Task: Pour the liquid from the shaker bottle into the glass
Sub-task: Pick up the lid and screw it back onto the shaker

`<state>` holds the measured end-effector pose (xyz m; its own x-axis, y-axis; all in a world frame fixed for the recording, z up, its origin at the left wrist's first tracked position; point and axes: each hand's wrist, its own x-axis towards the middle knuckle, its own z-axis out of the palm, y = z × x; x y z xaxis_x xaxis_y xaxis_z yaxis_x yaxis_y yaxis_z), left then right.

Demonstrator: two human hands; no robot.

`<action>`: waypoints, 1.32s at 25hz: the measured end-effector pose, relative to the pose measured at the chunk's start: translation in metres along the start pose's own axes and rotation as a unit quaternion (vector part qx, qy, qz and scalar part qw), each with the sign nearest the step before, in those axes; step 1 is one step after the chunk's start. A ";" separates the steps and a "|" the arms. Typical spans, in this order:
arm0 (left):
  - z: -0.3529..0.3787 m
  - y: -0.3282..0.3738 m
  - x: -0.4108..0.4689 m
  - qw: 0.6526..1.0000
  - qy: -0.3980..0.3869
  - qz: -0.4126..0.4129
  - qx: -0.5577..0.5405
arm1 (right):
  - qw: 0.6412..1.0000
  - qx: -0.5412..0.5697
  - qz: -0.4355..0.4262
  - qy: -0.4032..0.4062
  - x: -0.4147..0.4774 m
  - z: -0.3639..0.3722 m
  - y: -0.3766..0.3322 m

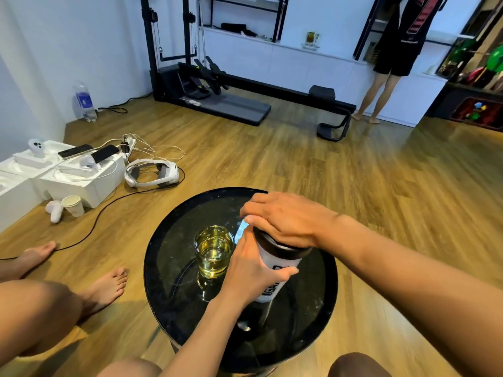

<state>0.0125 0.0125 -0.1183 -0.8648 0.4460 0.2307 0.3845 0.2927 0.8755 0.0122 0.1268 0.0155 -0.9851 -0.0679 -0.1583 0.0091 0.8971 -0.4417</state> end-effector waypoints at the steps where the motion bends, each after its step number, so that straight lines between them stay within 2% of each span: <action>1: 0.000 0.000 0.000 1.000 -0.002 -0.004 -0.002 | 0.999 0.013 0.040 0.003 0.003 0.004 -0.003; 3: 0.001 0.000 0.000 1.000 -0.007 -0.012 -0.008 | 0.996 -0.039 0.005 0.076 0.007 0.012 -0.005; 5: 0.000 -0.001 0.000 1.000 -0.002 -0.009 -0.005 | 0.999 0.022 0.002 0.039 0.001 0.002 -0.009; 6: 0.000 -0.001 0.000 1.000 -0.001 -0.006 -0.001 | 0.998 0.039 -0.030 0.029 -0.003 -0.003 -0.006; 7: 0.001 -0.002 0.001 1.000 -0.002 -0.007 -0.001 | 0.999 0.010 -0.045 0.027 -0.005 -0.003 -0.002; 10: 0.001 0.000 0.001 1.000 -0.010 -0.020 -0.005 | 0.996 -0.003 0.036 0.088 0.006 0.009 0.001; 11: 0.001 0.000 0.000 1.000 -0.008 -0.022 -0.005 | 0.995 -0.029 0.040 0.091 0.006 0.011 -0.003; 13: 0.000 0.001 -0.001 1.000 -0.004 -0.015 -0.005 | 0.998 -0.014 0.015 0.067 -0.003 0.006 -0.007; 15: -0.001 0.003 0.001 1.000 -0.002 -0.005 -0.001 | 0.992 -0.105 -0.040 0.061 -0.008 0.008 -0.002; 18: -0.002 0.005 0.001 1.000 -0.005 -0.007 -0.014 | 0.982 -0.131 0.093 0.101 0.003 0.015 -0.012; 21: -0.002 0.005 0.000 1.000 0.005 -0.001 -0.010 | 0.991 -0.106 0.031 0.069 -0.005 0.008 -0.010; 23: 0.000 0.004 0.000 1.000 0.005 0.008 0.002 | 0.981 -0.173 -0.018 0.086 -0.015 0.010 0.000; 26: 0.000 0.005 -0.001 1.000 -0.002 -0.010 -0.020 | 0.974 -0.156 0.121 0.115 -0.005 0.019 -0.010; 28: -0.001 0.003 -0.001 1.000 0.006 -0.013 -0.017 | 0.979 -0.151 0.084 0.107 -0.005 0.018 -0.014; 30: 0.000 0.004 -0.001 1.000 0.010 -0.009 0.003 | 0.979 -0.168 -0.008 0.113 -0.011 0.014 -0.007; 31: 0.000 0.005 -0.001 1.000 0.011 -0.008 0.005 | 0.970 -0.210 -0.011 0.122 -0.012 0.017 -0.004; 33: 0.000 0.005 -0.001 1.000 0.006 -0.009 -0.010 | 0.961 -0.223 0.079 0.142 -0.007 0.023 -0.012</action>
<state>0.0152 0.0138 -0.1141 -0.8758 0.4300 0.2191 0.3619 0.2848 0.8877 0.0230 0.1068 0.0013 -0.9851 0.1506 0.0834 0.1512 0.9885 0.0014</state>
